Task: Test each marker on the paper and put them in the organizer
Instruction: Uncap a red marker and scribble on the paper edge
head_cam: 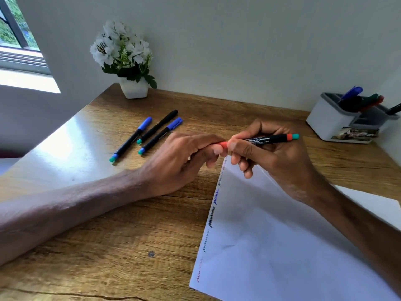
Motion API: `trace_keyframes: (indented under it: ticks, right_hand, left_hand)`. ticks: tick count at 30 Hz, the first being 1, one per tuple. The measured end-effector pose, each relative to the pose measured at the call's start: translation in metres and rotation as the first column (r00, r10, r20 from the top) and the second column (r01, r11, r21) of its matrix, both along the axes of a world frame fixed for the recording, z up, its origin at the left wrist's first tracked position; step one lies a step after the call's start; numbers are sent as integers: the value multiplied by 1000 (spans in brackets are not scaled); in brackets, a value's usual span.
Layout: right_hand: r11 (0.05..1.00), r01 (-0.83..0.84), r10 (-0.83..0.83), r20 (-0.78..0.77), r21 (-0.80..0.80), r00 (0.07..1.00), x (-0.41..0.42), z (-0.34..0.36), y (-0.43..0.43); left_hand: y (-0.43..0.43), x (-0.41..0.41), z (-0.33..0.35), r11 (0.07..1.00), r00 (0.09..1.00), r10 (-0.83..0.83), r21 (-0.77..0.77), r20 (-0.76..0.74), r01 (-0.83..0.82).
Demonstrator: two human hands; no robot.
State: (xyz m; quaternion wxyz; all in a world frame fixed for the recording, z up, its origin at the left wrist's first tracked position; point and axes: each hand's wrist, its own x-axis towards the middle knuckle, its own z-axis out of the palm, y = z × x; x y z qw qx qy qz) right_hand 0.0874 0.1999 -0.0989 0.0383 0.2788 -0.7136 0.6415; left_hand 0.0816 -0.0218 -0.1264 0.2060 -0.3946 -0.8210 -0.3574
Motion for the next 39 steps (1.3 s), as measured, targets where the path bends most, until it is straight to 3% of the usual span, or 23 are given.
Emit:
trace_keyframes:
  ticks: [8,15,18,21,24,28,31,33,36,39]
  right_hand:
    - [997,-7,5,21,81,1000,-10,12,15]
    - [985,173,-173,-7,19,985,-24,25,52]
    - [900,344,-271,-272,269,923,-29,26,63]
    - [766,462,-160,-564,447,810,-31,26,66]
    - [725,492,-94,-639,482,764,-33,33,69]
    - [547,683,-197,-719,484,667,-38,53,101]
    - [411,847,-424,-752,338,505,-46,63,133]
    - [440,878,-553,-714,187,429,-46,70,154]
    - [438,899,-691,-639,0,337,-45,79,182]
    - [411,909,-760,-579,-76,295,-48,76,197]
  left_hand:
    - [4,-5,5,999,998,12,-50,60,-9]
    - [6,-10,10,968,962,175,144,210,-207]
    - [19,-11,16,955,949,177,187,261,-229]
    - [44,-13,24,953,951,196,181,238,-242]
    - [71,-20,37,953,956,172,206,238,-223]
    - [102,-43,53,929,916,72,307,395,-206]
    - [115,-60,49,984,881,14,149,473,-96]
    - [122,-66,42,997,921,27,-79,388,4]
    - [135,-67,35,927,948,33,-364,316,89]
    - [144,-69,33,877,970,2,-466,244,115]
